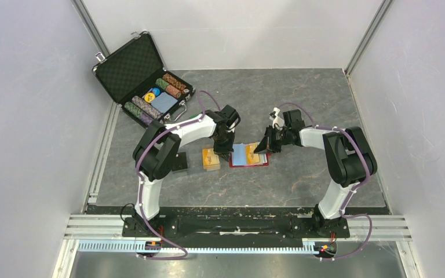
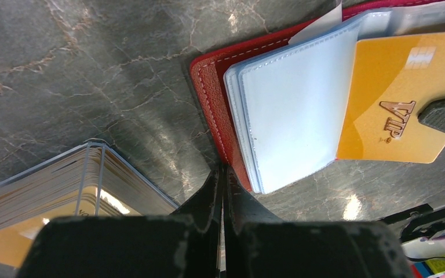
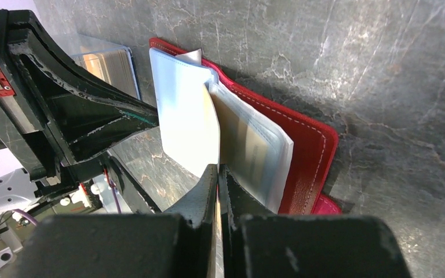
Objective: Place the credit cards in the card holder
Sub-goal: Insert the credit card into the card holder.
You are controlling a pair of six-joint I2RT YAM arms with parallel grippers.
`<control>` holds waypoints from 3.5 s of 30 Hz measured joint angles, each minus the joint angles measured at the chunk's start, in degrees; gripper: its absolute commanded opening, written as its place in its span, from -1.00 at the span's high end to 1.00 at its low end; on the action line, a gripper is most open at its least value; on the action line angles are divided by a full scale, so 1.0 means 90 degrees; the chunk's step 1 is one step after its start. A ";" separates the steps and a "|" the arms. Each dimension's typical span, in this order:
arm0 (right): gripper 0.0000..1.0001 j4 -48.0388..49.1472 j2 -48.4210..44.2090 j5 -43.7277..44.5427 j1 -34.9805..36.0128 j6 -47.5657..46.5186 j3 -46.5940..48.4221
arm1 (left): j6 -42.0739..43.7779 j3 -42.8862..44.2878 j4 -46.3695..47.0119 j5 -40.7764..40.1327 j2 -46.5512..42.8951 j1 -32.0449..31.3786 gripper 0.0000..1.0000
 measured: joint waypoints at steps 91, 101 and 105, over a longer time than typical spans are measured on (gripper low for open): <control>0.45 -0.0719 0.0126 0.0432 0.1146 -0.0585 0.0534 | 0.0148 0.0221 -0.0202 0.0194 0.0180 -0.0002 0.39; 0.36 -0.1081 -0.0287 0.0712 0.1151 -0.0916 0.0823 | 0.0155 0.0209 0.0080 0.0466 -0.0146 0.0036 0.11; 0.59 -0.1112 -0.0442 0.0801 0.1107 -0.1061 0.0884 | 0.0073 -0.0046 0.0690 0.1020 -0.0510 0.0335 0.10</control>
